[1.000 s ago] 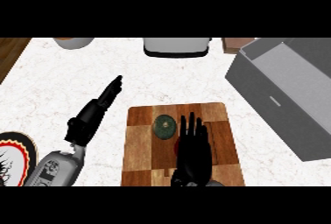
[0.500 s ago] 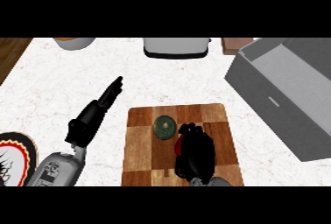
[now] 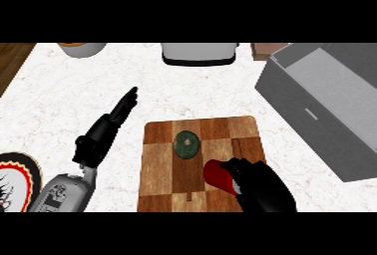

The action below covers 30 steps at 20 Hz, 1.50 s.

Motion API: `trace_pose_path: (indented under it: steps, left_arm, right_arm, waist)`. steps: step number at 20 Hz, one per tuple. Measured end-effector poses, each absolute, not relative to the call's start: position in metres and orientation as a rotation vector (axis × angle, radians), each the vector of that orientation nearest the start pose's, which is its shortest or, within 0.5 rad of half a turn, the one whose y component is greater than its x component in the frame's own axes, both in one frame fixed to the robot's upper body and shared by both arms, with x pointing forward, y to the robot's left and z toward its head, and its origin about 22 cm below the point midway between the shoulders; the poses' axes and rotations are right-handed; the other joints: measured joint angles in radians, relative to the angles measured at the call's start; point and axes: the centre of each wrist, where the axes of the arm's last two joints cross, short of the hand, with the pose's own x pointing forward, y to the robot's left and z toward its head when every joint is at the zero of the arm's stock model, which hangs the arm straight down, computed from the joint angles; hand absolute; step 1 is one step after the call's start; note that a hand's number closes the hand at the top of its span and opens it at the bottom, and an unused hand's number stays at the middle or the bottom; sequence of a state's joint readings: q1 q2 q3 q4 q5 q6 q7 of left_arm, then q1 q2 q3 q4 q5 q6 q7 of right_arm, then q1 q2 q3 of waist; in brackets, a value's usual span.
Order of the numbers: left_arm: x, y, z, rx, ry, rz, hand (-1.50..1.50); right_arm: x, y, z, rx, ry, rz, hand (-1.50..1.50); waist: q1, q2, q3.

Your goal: Pick the can from the cutting board and place it in the cardboard box

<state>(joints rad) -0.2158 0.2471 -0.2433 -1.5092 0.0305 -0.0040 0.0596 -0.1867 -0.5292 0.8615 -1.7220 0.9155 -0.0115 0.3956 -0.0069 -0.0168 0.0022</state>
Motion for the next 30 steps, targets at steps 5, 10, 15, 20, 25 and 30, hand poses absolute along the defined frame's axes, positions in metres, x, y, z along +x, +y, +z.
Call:
trace_pose_path:
  steps: [5, 10, 15, 20, 25, 30]
  left_arm:
    - [0.28, 0.214, 0.036, -0.021, -1.597, -0.423, 0.0]
    - [0.279, 0.22, 0.036, -0.001, -1.593, -0.405, 0.0]
    - [0.276, 0.228, 0.034, 0.013, -1.582, -0.386, 0.0]
    - [0.275, 0.229, 0.037, 0.03, -1.584, -0.378, 0.0]
    - [0.271, 0.232, 0.034, 0.037, -1.58, -0.379, 0.0]
    - [0.274, 0.225, 0.036, 0.012, -1.584, -0.405, 0.0]
  right_arm:
    - [0.201, -0.229, 0.04, -0.72, -1.573, 1.715, 1.5]
    - [0.206, -0.292, 0.068, -0.702, -1.742, 1.716, 1.5]
    - [0.205, -0.341, 0.095, -0.618, -1.873, 1.68, 1.5]
    - [0.21, -0.378, 0.127, -0.533, -1.995, 1.555, 1.5]
    - [0.214, -0.431, 0.162, -0.482, -2.038, 1.393, 1.5]
    - [0.209, -0.492, 0.201, -0.547, -2.034, 1.245, 1.5]
  waist:
    - [-0.024, 0.009, 0.004]
    - [-0.046, 0.011, 0.005]
    - [-0.063, 0.008, 0.004]
    - [-0.082, 0.002, 0.003]
    - [-0.082, 0.002, 0.001]
    - [-0.05, 0.008, -0.001]
